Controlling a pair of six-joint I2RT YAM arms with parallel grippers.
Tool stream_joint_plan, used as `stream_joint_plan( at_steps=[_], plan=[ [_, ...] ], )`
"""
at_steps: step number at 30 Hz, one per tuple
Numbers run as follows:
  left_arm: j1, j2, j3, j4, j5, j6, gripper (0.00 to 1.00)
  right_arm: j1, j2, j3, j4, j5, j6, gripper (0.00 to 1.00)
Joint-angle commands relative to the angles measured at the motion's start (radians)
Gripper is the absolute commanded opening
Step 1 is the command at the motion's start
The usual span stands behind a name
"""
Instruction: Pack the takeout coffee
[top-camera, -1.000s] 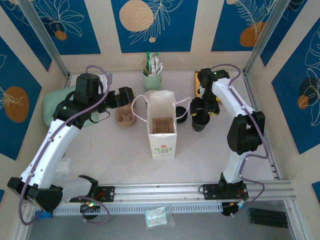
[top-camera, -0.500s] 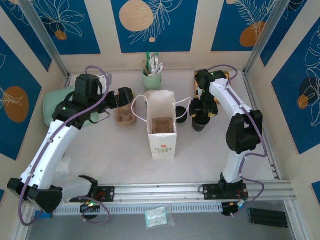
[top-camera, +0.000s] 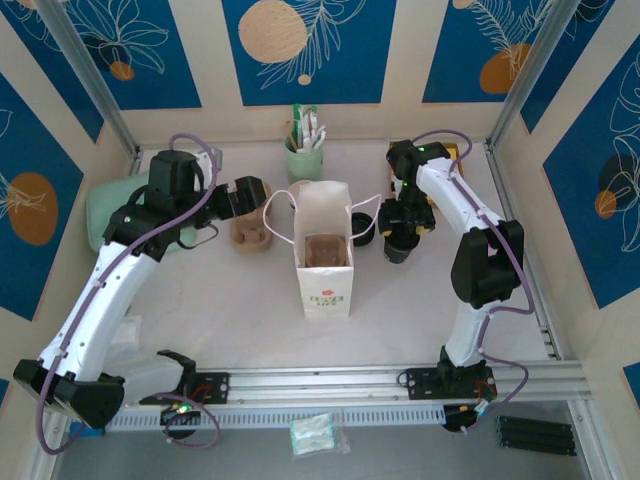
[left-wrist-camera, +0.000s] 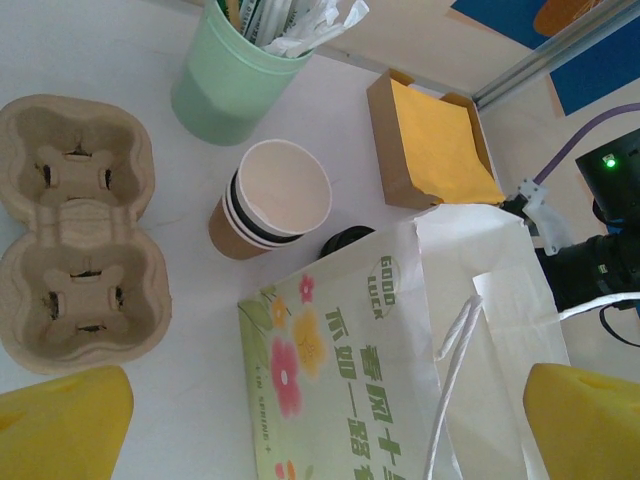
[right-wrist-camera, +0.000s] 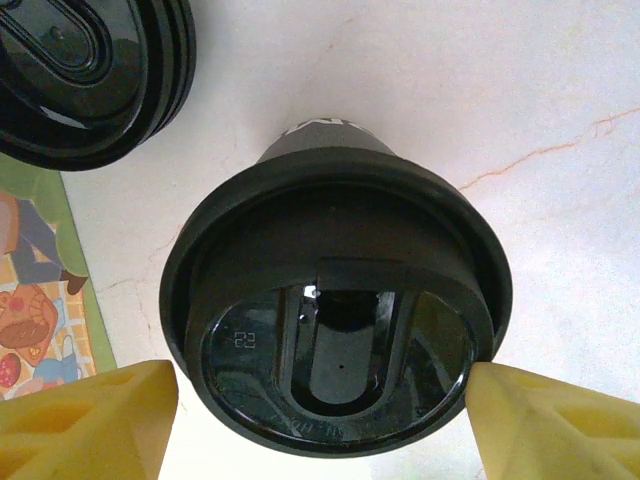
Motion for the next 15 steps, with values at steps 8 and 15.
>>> stream_joint_plan(
  at_steps=[8,15],
  plan=[
    [0.018,-0.022,-0.004,0.021,0.027,-0.009,1.00,0.041,0.021,0.090,-0.059,0.018,0.005,0.80],
    [0.022,-0.022,-0.008,0.022,0.033,-0.009,0.99,0.031,0.007,0.107,-0.067,0.038,0.009,0.83]
  ],
)
